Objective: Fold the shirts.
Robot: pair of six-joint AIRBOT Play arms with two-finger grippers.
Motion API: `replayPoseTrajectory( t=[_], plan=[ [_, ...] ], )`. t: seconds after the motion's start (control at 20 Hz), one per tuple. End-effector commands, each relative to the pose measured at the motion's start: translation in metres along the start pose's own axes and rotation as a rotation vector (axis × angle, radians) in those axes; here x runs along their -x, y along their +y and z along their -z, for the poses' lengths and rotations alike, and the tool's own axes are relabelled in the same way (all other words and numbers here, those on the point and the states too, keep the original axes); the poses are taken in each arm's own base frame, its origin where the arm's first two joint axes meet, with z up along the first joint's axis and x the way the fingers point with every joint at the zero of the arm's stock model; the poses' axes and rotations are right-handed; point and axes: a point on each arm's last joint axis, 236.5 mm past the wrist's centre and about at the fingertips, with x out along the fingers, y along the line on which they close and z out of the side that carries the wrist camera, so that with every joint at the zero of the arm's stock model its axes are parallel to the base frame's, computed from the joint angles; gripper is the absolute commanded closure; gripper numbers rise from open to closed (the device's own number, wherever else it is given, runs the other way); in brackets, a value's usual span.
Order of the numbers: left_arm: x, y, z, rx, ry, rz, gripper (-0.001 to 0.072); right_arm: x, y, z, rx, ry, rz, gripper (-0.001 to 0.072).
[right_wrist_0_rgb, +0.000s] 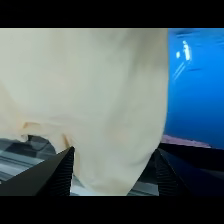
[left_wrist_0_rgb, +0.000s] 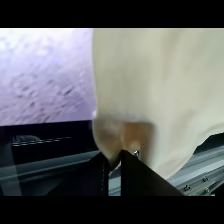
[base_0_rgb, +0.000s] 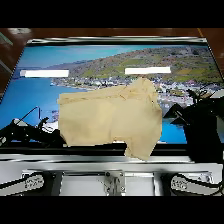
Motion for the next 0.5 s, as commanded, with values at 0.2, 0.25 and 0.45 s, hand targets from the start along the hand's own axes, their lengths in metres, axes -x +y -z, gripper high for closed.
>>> replayPoseTrajectory(
  t=[0.2, 0.25, 0.45],
  plan=[
    [0.008, -0.010, -0.008, -0.039, -0.059, 0.020, 0.0669, -0.042, -0.051, 0.051, -0.097, 0.154, 0.125, 0.0089],
    [0.011, -0.012, -0.009, -0.050, -0.073, 0.019, 0.0669, -0.053, -0.047, 0.050, -0.113, 0.133, 0.087, 0.0089],
    [0.025, -0.020, -0.013, -0.088, -0.134, 0.017, 0.0669, -0.084, -0.036, 0.041, -0.184, 0.036, -0.018, 0.0090]
  ],
)
